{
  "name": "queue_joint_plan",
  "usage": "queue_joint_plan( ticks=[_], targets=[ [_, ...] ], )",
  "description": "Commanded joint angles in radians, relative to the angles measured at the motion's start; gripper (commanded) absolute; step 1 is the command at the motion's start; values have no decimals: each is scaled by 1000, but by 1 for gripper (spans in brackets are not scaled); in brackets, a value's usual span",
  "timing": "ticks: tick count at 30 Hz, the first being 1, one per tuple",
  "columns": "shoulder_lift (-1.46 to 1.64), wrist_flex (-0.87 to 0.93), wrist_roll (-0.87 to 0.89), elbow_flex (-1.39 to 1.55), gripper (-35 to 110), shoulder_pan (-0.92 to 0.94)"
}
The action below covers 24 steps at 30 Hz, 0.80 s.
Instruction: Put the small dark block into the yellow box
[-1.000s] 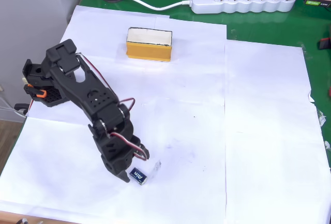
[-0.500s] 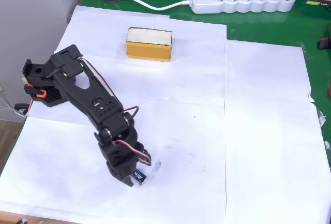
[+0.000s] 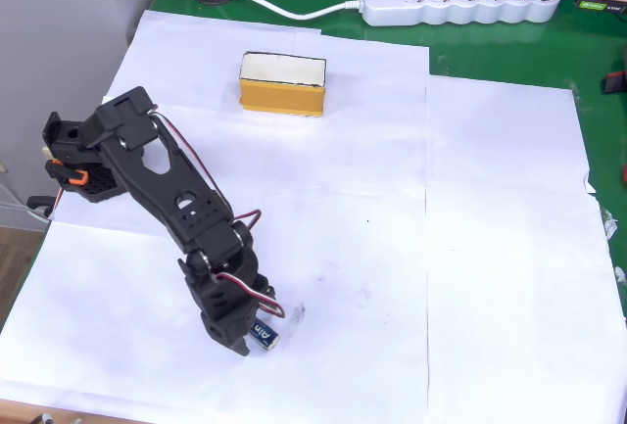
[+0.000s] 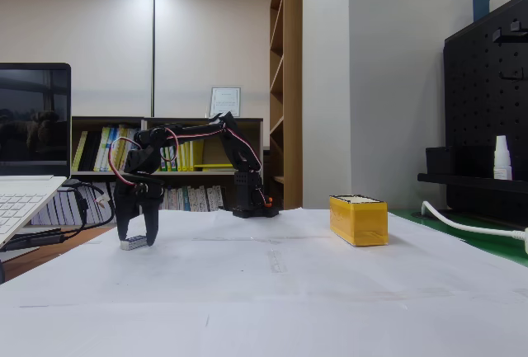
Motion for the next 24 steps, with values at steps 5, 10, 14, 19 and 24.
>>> queue_joint_plan(
  ticks=[5,10,14,19,24],
  targets=[
    [-9,-8,-12,5,26,14],
    [9,-43,-9,-6,26,11],
    [15,-52,11,-11,26,3],
    [6,-60,11,-40,19,2],
    [-3,-71,0,-67,17,5]
  ],
)
